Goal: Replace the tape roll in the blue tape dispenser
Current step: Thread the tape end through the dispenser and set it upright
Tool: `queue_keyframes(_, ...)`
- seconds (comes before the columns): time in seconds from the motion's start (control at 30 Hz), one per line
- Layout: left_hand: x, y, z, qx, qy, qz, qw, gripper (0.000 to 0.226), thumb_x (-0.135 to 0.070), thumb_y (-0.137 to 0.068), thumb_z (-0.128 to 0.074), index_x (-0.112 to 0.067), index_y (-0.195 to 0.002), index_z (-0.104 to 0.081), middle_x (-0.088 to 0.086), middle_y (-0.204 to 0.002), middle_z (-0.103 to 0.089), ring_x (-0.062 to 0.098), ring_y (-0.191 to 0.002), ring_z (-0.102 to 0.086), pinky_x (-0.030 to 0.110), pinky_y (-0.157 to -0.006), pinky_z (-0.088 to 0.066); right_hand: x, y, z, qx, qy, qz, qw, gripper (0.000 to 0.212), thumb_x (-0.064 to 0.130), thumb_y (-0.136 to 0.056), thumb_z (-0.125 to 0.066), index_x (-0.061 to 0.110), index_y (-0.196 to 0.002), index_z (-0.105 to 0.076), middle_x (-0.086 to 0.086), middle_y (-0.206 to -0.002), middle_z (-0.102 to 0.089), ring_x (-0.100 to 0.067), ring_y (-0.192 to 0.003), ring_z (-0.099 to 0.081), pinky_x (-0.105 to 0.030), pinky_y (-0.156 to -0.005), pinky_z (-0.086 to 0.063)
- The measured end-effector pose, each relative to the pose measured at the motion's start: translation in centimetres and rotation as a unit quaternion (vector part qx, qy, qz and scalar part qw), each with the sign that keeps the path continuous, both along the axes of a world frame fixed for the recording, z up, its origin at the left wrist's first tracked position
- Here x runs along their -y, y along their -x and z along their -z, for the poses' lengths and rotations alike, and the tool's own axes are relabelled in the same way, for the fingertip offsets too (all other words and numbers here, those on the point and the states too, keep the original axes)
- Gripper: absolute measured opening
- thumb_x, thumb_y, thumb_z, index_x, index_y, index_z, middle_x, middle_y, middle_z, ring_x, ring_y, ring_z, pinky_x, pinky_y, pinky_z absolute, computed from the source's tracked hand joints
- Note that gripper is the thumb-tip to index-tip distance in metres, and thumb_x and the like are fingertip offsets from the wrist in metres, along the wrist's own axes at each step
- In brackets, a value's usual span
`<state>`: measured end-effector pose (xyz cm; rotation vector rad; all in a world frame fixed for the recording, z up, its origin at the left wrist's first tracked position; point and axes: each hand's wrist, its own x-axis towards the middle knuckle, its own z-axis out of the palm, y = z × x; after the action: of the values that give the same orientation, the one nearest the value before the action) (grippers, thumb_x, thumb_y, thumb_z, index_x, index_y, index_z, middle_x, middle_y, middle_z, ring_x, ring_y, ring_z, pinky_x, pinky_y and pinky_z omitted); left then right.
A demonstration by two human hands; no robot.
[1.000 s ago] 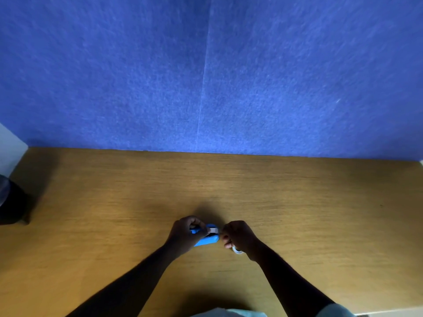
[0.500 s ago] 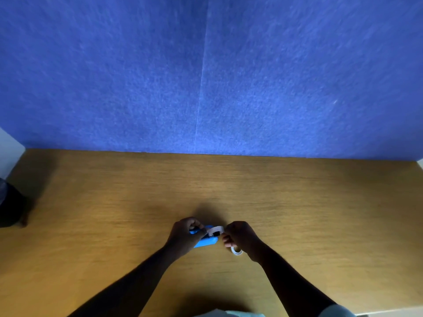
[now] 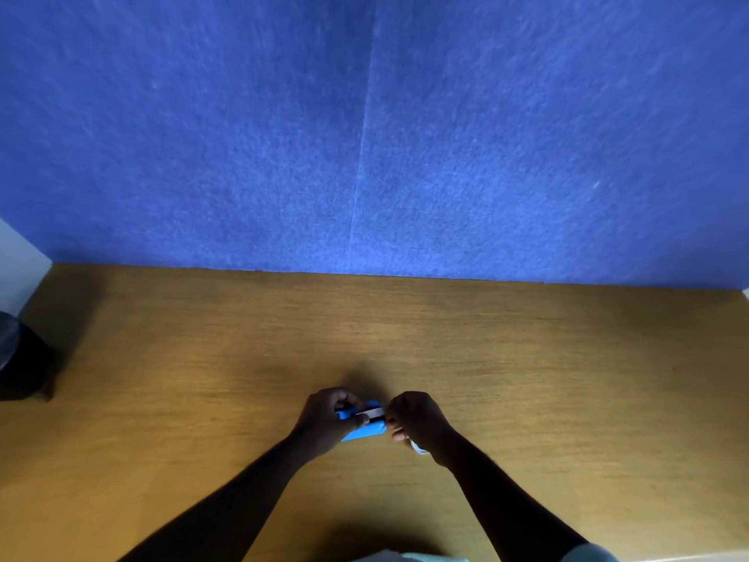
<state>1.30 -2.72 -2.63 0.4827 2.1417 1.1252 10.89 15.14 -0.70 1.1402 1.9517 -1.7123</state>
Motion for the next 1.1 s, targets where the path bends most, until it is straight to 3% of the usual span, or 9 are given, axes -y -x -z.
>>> queue_keyframes(0.17,0.1,0.1,0.0,0.002,0.007,-0.002,1.000,0.016,-0.030,-0.074,-0.084,-0.025,-0.088,-0.078,-0.009,-0.098,-0.076,0.006,-0.092,-0.070,0.033,-0.086,-0.060,0.0,-0.1,0.5,0.012,-0.041,-0.025,0.999,0.020,0.017,-0.099,-0.060,0.002,-0.100,-0.073,-0.008,-0.083,-0.074,-0.015,-0.075,-0.072,-0.025,-0.062,-0.059)
queue_keyframes(0.3,-0.6,0.0,-0.2,0.000,0.023,-0.034,0.999,0.025,-0.044,-0.072,-0.084,-0.023,-0.085,-0.077,-0.009,-0.093,-0.075,0.005,-0.086,-0.070,0.027,-0.077,-0.060,0.0,0.0,0.8,0.016,-0.049,-0.020,0.998,0.019,0.017,-0.098,-0.060,0.005,-0.097,-0.074,-0.007,-0.082,-0.075,-0.014,-0.072,-0.072,-0.024,-0.062,-0.060)
queue_keyframes(0.47,-1.4,0.1,-0.2,-0.028,0.052,-0.041,0.997,0.033,-0.046,-0.068,-0.086,-0.020,-0.085,-0.076,-0.008,-0.091,-0.073,0.006,-0.084,-0.068,0.027,-0.073,-0.059,-0.1,-0.1,1.0,0.024,-0.046,-0.014,0.999,0.018,0.017,-0.097,-0.064,0.002,-0.099,-0.075,-0.008,-0.082,-0.075,-0.012,-0.070,-0.073,-0.022,-0.059,-0.058)
queue_keyframes(0.63,-1.4,0.3,-0.2,-0.028,0.066,-0.034,0.997,0.036,-0.049,-0.068,-0.086,-0.018,-0.082,-0.077,-0.005,-0.087,-0.075,0.007,-0.078,-0.070,0.028,-0.069,-0.060,-0.3,-0.2,1.5,0.019,-0.033,0.004,0.999,0.018,0.016,-0.100,-0.061,0.006,-0.094,-0.074,-0.009,-0.083,-0.077,-0.012,-0.070,-0.074,-0.025,-0.061,-0.061)
queue_keyframes(0.83,-1.1,0.5,0.1,-0.020,0.061,-0.034,0.997,0.029,-0.047,-0.070,-0.087,-0.021,-0.073,-0.075,-0.005,-0.081,-0.075,0.008,-0.077,-0.070,0.029,-0.068,-0.059,-0.7,-0.4,1.8,0.008,0.011,0.029,0.999,0.023,0.013,-0.103,-0.058,-0.005,-0.102,-0.072,-0.016,-0.088,-0.075,-0.020,-0.076,-0.074,-0.033,-0.072,-0.066)
queue_keyframes(1.0,-1.0,0.8,0.0,-0.022,0.069,-0.019,0.997,0.021,-0.039,-0.075,-0.084,-0.019,-0.076,-0.081,-0.006,-0.079,-0.078,0.006,-0.076,-0.072,0.029,-0.072,-0.058,-0.9,-0.7,0.9,-0.003,0.051,0.037,0.998,0.021,0.009,-0.104,-0.056,-0.005,-0.099,-0.071,-0.017,-0.088,-0.075,-0.020,-0.073,-0.074,-0.027,-0.066,-0.063)
queue_keyframes(1.1,-1.0,0.8,-0.1,-0.016,0.070,-0.020,0.997,0.017,-0.036,-0.076,-0.084,-0.019,-0.077,-0.080,-0.005,-0.080,-0.078,0.006,-0.076,-0.072,0.024,-0.069,-0.056,-1.1,-0.9,0.6,-0.014,0.075,0.039,0.996,0.024,0.008,-0.104,-0.056,-0.012,-0.106,-0.070,-0.029,-0.101,-0.076,-0.026,-0.081,-0.076,-0.033,-0.077,-0.064)
